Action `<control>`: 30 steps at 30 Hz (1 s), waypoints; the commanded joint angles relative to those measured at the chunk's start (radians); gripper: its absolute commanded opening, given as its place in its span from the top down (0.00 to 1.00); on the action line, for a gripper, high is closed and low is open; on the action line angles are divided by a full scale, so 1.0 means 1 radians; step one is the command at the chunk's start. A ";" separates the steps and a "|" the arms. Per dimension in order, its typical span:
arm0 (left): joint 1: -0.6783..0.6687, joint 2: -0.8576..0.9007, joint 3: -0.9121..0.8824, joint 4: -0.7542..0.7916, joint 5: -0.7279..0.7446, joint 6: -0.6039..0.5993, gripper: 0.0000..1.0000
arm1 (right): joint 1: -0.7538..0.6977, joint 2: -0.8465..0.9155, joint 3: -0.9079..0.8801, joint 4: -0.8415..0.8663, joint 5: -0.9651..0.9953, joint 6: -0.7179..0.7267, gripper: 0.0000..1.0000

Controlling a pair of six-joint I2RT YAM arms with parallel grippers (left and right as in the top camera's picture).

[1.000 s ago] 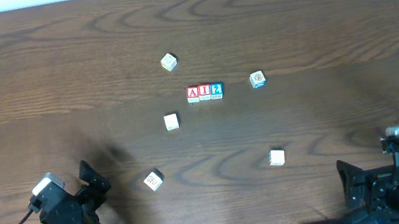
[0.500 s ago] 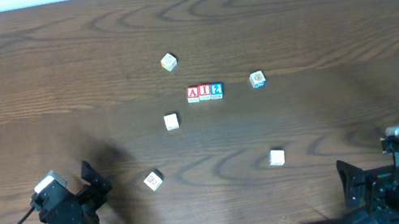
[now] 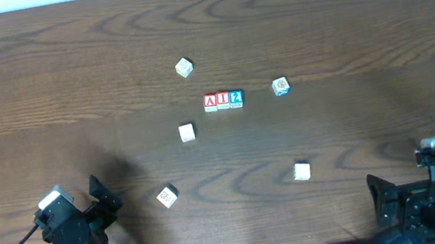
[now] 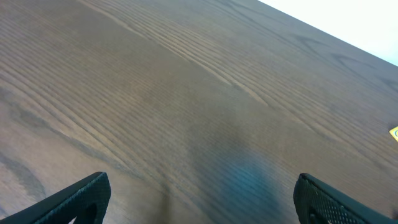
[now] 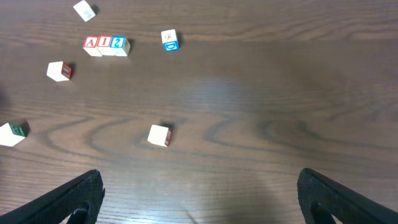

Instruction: Spell out Ai2

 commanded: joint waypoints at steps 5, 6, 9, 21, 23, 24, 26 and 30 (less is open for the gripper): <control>0.003 -0.008 -0.024 -0.002 0.014 0.018 0.05 | 0.004 -0.002 0.002 0.000 0.000 0.005 0.01; 0.003 -0.008 -0.024 -0.002 0.014 0.018 0.05 | 0.004 -0.002 0.002 0.000 0.000 0.005 0.01; 0.003 -0.008 -0.024 -0.002 0.014 0.018 0.05 | 0.004 -0.002 0.002 0.000 -0.001 0.005 0.01; 0.003 -0.008 -0.024 -0.002 0.014 0.018 0.05 | 0.004 -0.002 0.002 0.000 0.000 0.005 0.01; 0.003 -0.008 -0.024 -0.002 0.014 0.018 0.05 | 0.004 -0.002 0.002 0.000 -0.001 0.005 0.01; 0.003 -0.008 -0.024 -0.002 0.014 0.018 0.05 | 0.003 -0.002 0.002 0.005 0.007 0.003 0.01; 0.003 -0.008 -0.024 -0.002 0.014 0.018 0.05 | 0.002 -0.005 0.000 0.059 0.045 0.000 0.01; 0.003 -0.008 -0.024 -0.002 0.014 0.018 0.05 | -0.068 -0.080 -0.053 0.314 0.028 0.001 0.01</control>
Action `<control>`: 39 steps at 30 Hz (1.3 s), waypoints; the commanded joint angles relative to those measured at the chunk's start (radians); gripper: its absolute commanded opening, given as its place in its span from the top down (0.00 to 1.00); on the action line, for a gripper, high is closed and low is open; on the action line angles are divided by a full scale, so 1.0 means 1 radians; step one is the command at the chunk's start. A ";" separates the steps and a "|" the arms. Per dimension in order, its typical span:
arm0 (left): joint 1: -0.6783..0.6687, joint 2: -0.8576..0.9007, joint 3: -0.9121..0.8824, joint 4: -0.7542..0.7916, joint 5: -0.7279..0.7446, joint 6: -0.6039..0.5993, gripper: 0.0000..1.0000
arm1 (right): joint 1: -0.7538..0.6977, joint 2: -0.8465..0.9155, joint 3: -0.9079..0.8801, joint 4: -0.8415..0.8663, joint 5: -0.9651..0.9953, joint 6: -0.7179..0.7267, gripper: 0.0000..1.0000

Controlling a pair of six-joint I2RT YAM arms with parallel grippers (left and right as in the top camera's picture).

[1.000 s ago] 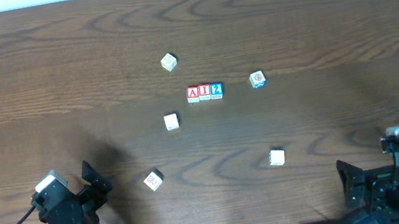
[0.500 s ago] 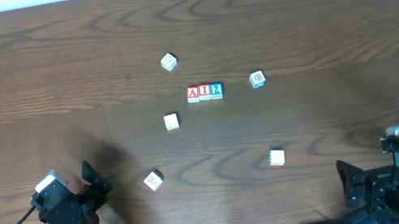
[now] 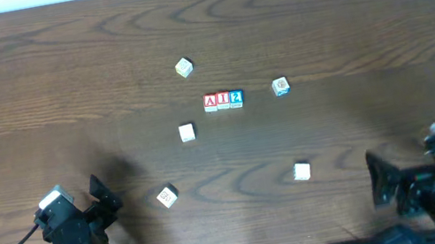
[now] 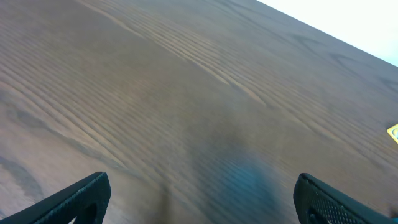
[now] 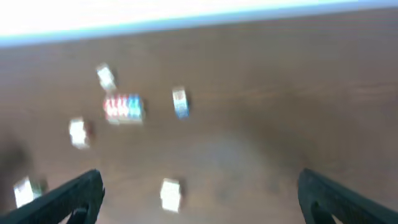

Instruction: Spell out Ai2

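Three small letter blocks stand side by side in a row [image 3: 223, 100] at the table's middle, reading A, I, 2; the same row [image 5: 124, 107] shows blurred in the right wrist view. My left gripper [image 3: 104, 200] rests open at the front left over bare wood, nothing between its fingers [image 4: 74, 198]. My right gripper [image 3: 381, 185] stands open at the front right, far from the row, its fingers [image 5: 74, 196] wide apart and empty.
Loose blocks lie around the row: one behind it [image 3: 184, 67], one to its right [image 3: 280, 86], one to its left front [image 3: 187, 132], one at the front left [image 3: 167, 195], one at the front right [image 3: 301, 171]. The table's far edge [image 5: 199, 28] shows.
My right arm has shifted a little to the right and its camera has tilted up, so the table's far edge now shows, blurred. The blocks and left arm stay put.
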 commanded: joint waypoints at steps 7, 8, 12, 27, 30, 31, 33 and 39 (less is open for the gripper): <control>0.003 -0.007 -0.024 -0.002 0.007 0.018 0.05 | -0.212 -0.312 -0.356 0.341 0.009 0.001 0.01; 0.003 -0.007 -0.024 -0.002 0.007 0.018 0.05 | -0.229 -0.335 -0.394 0.364 0.009 0.001 0.01; 0.003 -0.007 -0.024 -0.002 0.007 0.018 0.05 | -0.259 -0.404 -0.528 0.406 0.010 0.001 0.01; 0.003 -0.007 -0.024 -0.002 0.007 0.018 0.05 | -0.265 -0.453 -0.882 0.406 0.011 0.002 0.01; 0.003 -0.007 -0.024 -0.002 0.007 0.018 0.05 | -0.265 -0.453 -0.917 0.404 0.008 0.002 0.01; 0.003 -0.007 -0.024 -0.002 0.007 0.018 0.05 | -0.265 -0.453 -0.924 0.401 0.005 0.001 0.01; 0.003 -0.007 -0.024 -0.002 0.007 0.018 0.05 | -0.265 -0.453 -0.938 0.397 -0.001 0.002 0.01; 0.003 -0.007 -0.024 -0.002 0.007 0.018 0.05 | -0.265 -0.453 -0.939 0.396 -0.013 0.001 0.01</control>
